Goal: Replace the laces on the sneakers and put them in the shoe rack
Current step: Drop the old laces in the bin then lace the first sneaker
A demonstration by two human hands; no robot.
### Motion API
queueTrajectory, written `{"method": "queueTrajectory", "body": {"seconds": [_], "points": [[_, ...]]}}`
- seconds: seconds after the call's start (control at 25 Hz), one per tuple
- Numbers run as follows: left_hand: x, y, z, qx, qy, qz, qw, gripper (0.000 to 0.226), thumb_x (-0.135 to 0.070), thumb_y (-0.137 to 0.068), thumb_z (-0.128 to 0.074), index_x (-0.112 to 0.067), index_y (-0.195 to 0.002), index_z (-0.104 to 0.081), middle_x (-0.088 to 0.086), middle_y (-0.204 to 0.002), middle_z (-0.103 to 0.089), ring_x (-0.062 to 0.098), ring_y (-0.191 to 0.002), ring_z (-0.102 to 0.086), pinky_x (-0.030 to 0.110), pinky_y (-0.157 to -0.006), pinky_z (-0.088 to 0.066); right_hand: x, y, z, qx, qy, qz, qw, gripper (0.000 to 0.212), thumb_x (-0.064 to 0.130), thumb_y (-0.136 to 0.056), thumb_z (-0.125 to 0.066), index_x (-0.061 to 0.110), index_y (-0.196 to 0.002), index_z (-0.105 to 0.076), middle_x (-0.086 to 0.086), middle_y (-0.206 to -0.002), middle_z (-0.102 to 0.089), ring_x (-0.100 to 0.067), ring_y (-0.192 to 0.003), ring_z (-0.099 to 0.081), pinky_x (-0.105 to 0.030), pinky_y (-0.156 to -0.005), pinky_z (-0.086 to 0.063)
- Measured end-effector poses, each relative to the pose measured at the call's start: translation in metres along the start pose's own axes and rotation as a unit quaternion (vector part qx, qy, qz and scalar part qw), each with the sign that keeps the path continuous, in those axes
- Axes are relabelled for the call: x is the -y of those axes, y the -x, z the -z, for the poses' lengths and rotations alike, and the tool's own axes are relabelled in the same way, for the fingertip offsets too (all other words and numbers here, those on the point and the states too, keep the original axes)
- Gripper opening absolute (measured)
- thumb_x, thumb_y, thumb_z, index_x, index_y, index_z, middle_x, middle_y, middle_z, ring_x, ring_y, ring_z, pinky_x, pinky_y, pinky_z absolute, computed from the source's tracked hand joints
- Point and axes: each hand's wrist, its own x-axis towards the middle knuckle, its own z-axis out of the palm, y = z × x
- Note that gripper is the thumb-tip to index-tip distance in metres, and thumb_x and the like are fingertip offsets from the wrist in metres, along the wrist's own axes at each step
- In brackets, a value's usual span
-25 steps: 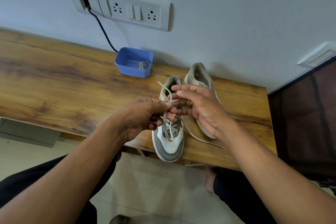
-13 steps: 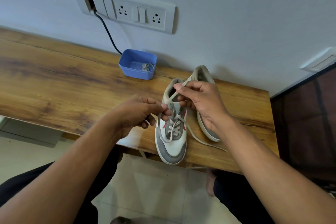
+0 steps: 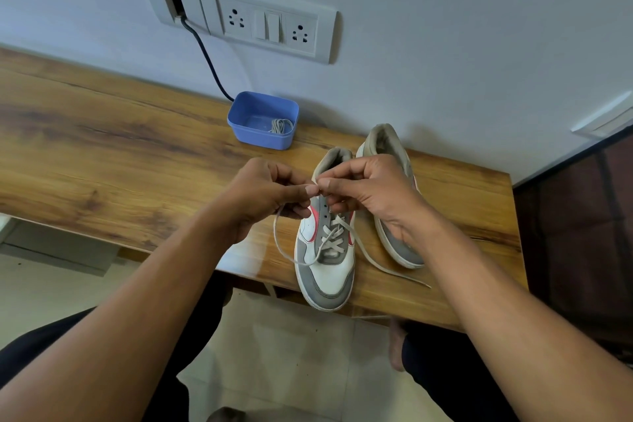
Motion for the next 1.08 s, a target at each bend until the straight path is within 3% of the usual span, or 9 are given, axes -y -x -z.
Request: {"method": "queueTrajectory", "body": {"seconds": [0.16,0.32,0.44,0.52,0.6,0.68,0.76,0.88,1.08], "points": [[-0.001,0.000,-0.003,-0.022,-0.036,0.017,0.999,0.016,-0.019,-0.085,-0.081,-0.004,-0.090,-0.077,0.007,-0.072,-0.068,0.014,-0.053,-0.049,0.024,-0.049,-0.044,-0.001,-0.001,0.008,0.005,-0.020,-0.021,1.000,0.019,0.000,-0.085,-0.082,-0.004,-0.103,-0.077,-0.018,-0.085,-0.078,-0.023,-0.075,-0.076,-0.031,-0.071,-0.066],[-0.001,-0.003,-0.011,-0.039,-0.038,0.025,0.998,0.021,-0.025,-0.082,-0.084,-0.006,-0.088,-0.078,0.003,-0.067,-0.064,0.009,-0.051,-0.041,0.019,-0.044,-0.033,-0.002,-0.001,0.005,-0.007,0.029,-0.001,1.000,0.021,0.008,-0.080,-0.088,0.003,-0.098,-0.081,-0.008,-0.078,-0.077,-0.019,-0.073,-0.071,-0.036,-0.072,-0.065],[0.001,-0.008,-0.012,-0.086,-0.040,0.028,0.995,0.019,-0.019,-0.080,-0.085,-0.002,-0.083,-0.077,-0.004,-0.055,-0.055,0.007,-0.048,-0.039,0.019,-0.043,-0.030,-0.001,-0.003,0.008,-0.024,0.032,-0.008,0.999,0.011,0.005,-0.086,-0.084,0.005,-0.096,-0.080,-0.009,-0.080,-0.079,-0.015,-0.069,-0.072,-0.028,-0.062,-0.061],[0.005,-0.012,-0.012,-0.111,-0.074,0.034,0.990,0.016,-0.012,-0.081,-0.083,0.002,-0.083,-0.076,-0.012,-0.044,-0.049,0.001,-0.040,-0.037,0.014,-0.040,-0.029,-0.001,-0.003,0.014,-0.010,0.122,0.003,0.993,0.006,0.009,-0.089,-0.081,0.011,-0.095,-0.081,-0.006,-0.079,-0.079,-0.012,-0.066,-0.070,-0.024,-0.058,-0.055],[0.010,-0.015,-0.012,-0.120,-0.117,0.042,0.985,0.016,-0.010,-0.083,-0.080,0.004,-0.084,-0.075,-0.016,-0.039,-0.046,0.000,-0.035,-0.037,0.011,-0.037,-0.029,-0.004,-0.001,0.016,0.037,0.275,0.023,0.960,0.004,0.018,-0.087,-0.083,0.021,-0.091,-0.082,0.002,-0.078,-0.078,-0.009,-0.069,-0.070,-0.028,-0.062,-0.057],[0.013,-0.016,-0.015,-0.115,-0.142,0.047,0.982,0.015,-0.012,-0.084,-0.078,0.002,-0.084,-0.075,-0.012,-0.045,-0.050,0.000,-0.037,-0.037,0.013,-0.039,-0.031,-0.008,0.002,0.011,0.066,0.381,0.028,0.922,0.002,0.024,-0.087,-0.082,0.025,-0.089,-0.083,0.009,-0.075,-0.074,-0.004,-0.069,-0.068,-0.027,-0.066,-0.055],[0.015,-0.017,-0.016,-0.105,-0.154,0.049,0.981,0.014,-0.014,-0.085,-0.078,0.000,-0.083,-0.075,-0.002,-0.057,-0.057,0.001,-0.041,-0.040,0.016,-0.043,-0.035,-0.011,0.002,0.006,0.035,0.432,0.043,0.900,0.004,0.025,-0.090,-0.078,0.024,-0.089,-0.082,0.011,-0.074,-0.072,-0.003,-0.069,-0.067,-0.027,-0.066,-0.056],[0.015,-0.015,-0.017,-0.090,-0.166,0.046,0.981,0.013,-0.015,-0.086,-0.078,-0.004,-0.081,-0.075,0.003,-0.063,-0.067,0.000,-0.041,-0.045,0.018,-0.047,-0.038,-0.012,0.001,0.002,-0.022,0.441,0.059,0.895,0.008,0.027,-0.092,-0.076,0.024,-0.087,-0.081,0.010,-0.074,-0.073,-0.005,-0.070,-0.069,-0.033,-0.071,-0.062],[0.018,-0.014,-0.016,-0.078,-0.173,0.050,0.981,0.012,-0.011,-0.084,-0.079,-0.006,-0.075,-0.075,0.004,-0.066,-0.074,0.003,-0.047,-0.054,0.022,-0.050,-0.044,-0.016,-0.001,-0.003,-0.031,0.456,0.057,0.888,0.005,0.028,-0.090,-0.078,0.027,-0.089,-0.082,0.012,-0.078,-0.074,-0.004,-0.073,-0.069,-0.033,-0.073,-0.062]]}}
